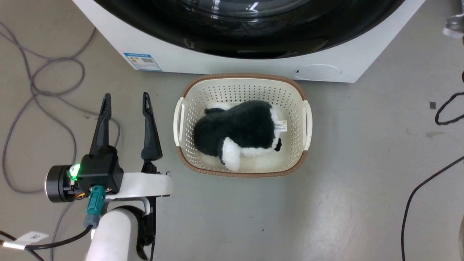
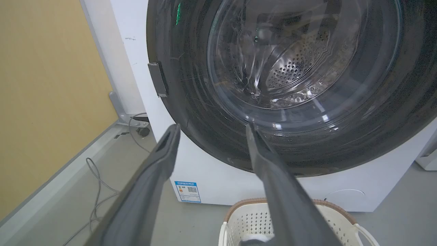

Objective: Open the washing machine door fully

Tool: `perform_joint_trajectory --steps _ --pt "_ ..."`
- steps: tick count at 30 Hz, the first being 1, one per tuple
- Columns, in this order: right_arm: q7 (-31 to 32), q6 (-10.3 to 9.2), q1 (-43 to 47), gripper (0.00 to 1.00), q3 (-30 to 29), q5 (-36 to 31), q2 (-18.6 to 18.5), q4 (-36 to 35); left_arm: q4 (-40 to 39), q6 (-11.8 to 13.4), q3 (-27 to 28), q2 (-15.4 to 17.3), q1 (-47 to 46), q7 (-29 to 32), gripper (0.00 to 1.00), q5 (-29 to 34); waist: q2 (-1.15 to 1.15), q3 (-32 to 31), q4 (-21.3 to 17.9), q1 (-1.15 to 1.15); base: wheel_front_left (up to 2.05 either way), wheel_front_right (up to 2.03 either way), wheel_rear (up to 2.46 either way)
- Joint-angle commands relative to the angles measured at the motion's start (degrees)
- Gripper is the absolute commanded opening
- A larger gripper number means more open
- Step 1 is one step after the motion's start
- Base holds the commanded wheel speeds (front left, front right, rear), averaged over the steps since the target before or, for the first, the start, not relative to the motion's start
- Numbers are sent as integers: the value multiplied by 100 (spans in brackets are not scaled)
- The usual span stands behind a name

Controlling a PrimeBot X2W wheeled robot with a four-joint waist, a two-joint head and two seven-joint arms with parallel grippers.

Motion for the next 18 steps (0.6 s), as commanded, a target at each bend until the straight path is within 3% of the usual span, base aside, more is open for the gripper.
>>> perform_joint_trajectory --steps 1,18 --pt "101 5 -280 0 77 196 -71 141 -33 56 -34 -1 -148 -63 100 -36 0 32 34 -1 0 0 0" --pt "1830 5 -408 0 590 1481 -305 273 -3 231 -109 -11 -179 -267 100 -143 0 -25 142 -1 0 0 0"
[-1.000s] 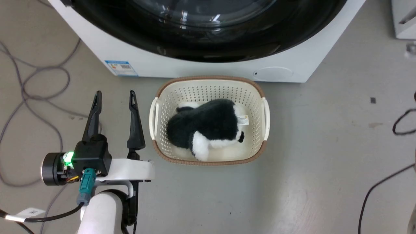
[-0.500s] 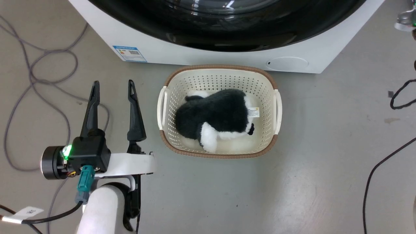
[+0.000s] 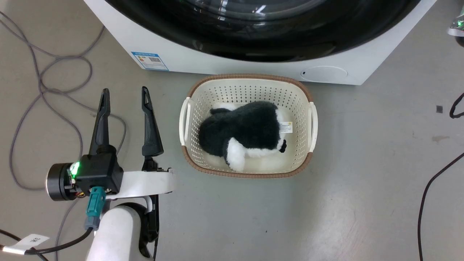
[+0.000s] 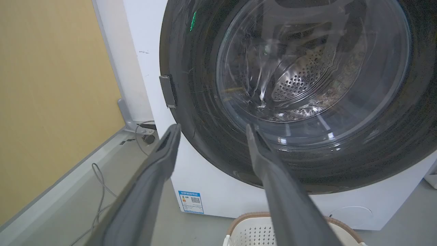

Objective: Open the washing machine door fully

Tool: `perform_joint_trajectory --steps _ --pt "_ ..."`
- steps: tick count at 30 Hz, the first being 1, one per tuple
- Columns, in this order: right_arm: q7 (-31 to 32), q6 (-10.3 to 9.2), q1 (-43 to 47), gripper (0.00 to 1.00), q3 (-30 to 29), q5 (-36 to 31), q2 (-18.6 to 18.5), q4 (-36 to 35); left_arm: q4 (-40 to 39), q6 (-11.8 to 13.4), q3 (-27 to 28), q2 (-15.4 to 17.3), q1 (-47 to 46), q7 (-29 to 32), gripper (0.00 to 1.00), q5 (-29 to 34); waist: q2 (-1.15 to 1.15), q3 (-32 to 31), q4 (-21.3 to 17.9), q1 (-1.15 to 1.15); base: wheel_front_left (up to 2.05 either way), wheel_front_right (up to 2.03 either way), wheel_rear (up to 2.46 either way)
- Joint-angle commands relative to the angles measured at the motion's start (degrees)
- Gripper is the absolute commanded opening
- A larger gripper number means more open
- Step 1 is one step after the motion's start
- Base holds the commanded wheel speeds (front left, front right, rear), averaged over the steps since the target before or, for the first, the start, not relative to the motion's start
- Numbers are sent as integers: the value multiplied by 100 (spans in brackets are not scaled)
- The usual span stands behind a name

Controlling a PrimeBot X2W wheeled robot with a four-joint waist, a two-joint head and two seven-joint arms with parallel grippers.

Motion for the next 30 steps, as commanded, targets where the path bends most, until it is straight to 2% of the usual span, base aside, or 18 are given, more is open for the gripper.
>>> perform_joint_trajectory --steps 1,14,30 --pt "306 11 -57 0 109 343 85 6 7 51 -4 0 -62 -69 100 -21 0 -50 -6 0 0 0 0" --pt "998 11 602 0 595 961 -55 59 147 94 87 0 219 -223 100 -29 0 -598 -98 0 0 0 0" --pt "1420 11 2220 0 944 1027 137 -742 360 24 93 0 795 -223 100 -59 0 -1537 -222 0 0 0 0"
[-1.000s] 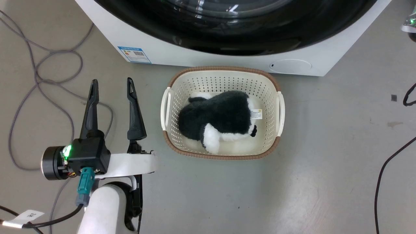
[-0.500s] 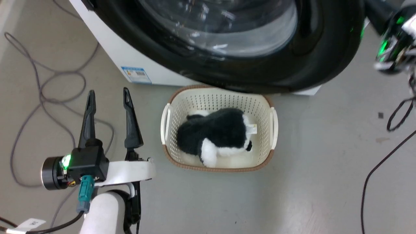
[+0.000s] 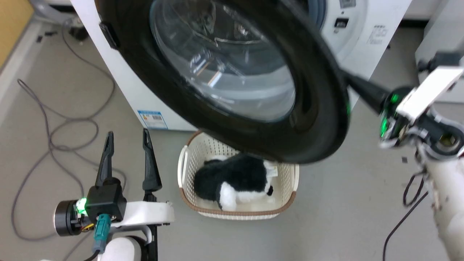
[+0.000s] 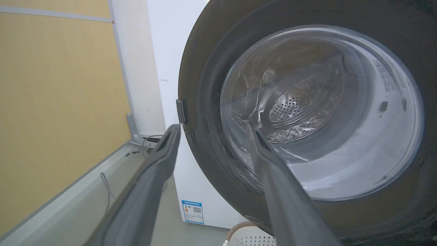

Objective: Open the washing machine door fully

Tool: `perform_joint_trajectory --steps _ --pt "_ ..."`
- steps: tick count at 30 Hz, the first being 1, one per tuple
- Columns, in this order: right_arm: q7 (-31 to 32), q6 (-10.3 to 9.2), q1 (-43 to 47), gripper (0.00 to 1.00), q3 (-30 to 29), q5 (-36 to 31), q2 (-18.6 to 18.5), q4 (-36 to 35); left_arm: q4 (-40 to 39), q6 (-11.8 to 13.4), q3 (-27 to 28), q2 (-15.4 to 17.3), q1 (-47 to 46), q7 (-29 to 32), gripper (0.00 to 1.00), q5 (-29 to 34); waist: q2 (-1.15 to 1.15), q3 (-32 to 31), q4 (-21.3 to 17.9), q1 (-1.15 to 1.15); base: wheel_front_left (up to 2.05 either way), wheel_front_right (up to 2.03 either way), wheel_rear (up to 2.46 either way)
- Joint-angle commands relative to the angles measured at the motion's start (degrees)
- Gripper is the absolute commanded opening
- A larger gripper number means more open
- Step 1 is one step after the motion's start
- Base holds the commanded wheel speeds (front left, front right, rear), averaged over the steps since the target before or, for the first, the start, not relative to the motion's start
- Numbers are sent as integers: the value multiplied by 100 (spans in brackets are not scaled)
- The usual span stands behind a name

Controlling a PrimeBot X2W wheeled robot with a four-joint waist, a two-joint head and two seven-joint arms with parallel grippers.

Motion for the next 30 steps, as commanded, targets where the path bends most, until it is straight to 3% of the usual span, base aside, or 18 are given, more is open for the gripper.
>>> perform_joint_trajectory --steps 1,30 --pt "34 3 201 0 41 33 49 -8 13 -13 -6 4 58 -30 100 -11 0 -91 0 1 0 0 0" --pt "48 3 3248 0 424 466 1152 -2583 146 -147 16 4 731 -30 100 83 0 -982 121 1 0 0 0"
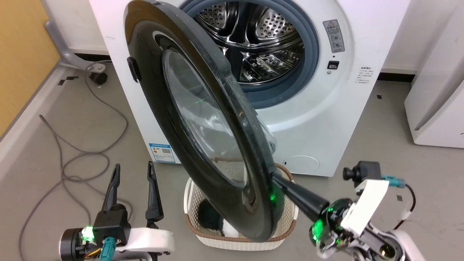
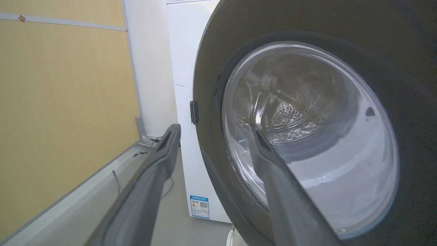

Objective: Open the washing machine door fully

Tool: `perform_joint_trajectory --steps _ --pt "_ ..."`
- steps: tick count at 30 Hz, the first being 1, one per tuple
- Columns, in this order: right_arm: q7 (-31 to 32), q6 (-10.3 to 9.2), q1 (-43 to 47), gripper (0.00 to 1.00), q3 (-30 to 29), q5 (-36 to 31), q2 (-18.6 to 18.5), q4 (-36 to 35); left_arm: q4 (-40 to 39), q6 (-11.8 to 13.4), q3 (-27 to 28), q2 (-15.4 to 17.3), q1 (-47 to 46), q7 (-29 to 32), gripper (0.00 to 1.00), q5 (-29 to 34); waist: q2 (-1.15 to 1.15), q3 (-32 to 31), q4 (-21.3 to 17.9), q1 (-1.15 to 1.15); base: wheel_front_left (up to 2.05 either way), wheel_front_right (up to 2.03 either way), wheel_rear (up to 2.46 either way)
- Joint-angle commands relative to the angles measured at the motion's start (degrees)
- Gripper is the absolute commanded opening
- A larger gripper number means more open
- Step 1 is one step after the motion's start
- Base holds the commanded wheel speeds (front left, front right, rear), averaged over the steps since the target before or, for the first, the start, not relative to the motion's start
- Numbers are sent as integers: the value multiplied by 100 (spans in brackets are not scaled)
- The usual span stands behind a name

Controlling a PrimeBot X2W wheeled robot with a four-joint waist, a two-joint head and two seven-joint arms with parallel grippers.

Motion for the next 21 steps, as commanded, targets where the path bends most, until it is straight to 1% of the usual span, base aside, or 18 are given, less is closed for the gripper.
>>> perform_joint_trajectory --steps 1,10,21 --pt "28 7 117 0 53 24 50 -56 9 -17 1 5 63 -29 100 40 0 -6 8 1 0 0 0" --pt "-17 7 426 0 726 98 187 -340 18 -34 27 5 89 -29 100 49 0 -19 60 1 0 0 0" --pt "-417 7 120 0 1772 269 202 -321 70 -79 56 5 67 -29 100 91 0 37 89 1 0 0 0"
